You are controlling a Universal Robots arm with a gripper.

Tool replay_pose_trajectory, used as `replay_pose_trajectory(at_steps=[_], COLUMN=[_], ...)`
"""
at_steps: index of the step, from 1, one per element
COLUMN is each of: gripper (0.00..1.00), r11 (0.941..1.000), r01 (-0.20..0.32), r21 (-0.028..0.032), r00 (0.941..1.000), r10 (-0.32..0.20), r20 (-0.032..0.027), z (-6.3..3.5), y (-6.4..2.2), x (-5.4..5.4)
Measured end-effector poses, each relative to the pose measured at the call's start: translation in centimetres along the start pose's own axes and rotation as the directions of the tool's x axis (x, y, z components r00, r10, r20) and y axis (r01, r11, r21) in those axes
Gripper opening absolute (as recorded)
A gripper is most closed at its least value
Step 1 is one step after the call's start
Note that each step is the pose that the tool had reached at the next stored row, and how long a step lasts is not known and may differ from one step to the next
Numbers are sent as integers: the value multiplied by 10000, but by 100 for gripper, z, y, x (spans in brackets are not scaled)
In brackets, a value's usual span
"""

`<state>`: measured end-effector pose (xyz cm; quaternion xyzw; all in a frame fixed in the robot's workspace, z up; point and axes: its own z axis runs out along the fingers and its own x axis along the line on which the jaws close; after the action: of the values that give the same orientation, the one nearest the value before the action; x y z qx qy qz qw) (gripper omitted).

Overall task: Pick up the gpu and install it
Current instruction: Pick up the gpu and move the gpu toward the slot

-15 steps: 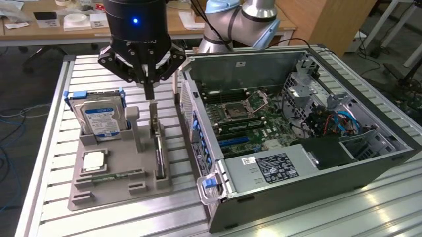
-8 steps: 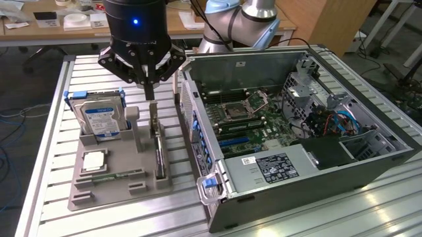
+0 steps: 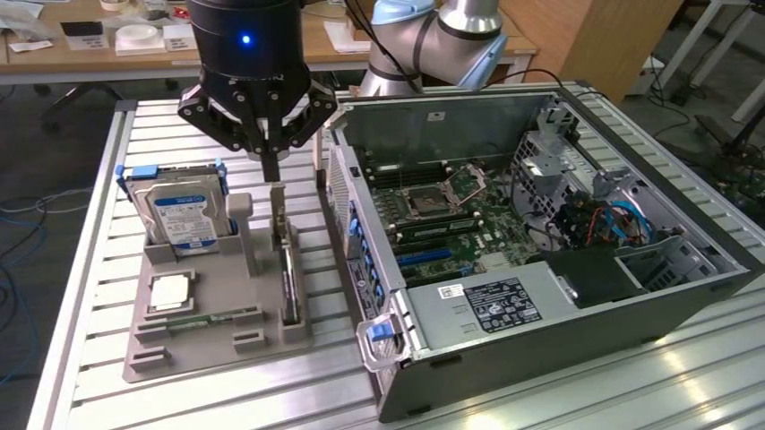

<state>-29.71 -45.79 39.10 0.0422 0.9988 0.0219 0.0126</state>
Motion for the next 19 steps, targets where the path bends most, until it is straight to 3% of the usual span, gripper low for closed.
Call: replay_pose_trajectory(at_steps=[7, 9, 11, 16, 19], gripper=[11, 17, 17, 41, 47], r11=[10000, 10000, 10000, 10000, 10000], r01=[0, 0, 0, 0, 0], r21=[0, 0, 0, 0, 0], r00=[10000, 10000, 10000, 10000, 10000], r10=[0, 0, 0, 0, 0], r20=[0, 1, 0, 0, 0], z=[0, 0, 0, 0, 0], y=[0, 0, 0, 0, 0], x=[0, 0, 0, 0, 0])
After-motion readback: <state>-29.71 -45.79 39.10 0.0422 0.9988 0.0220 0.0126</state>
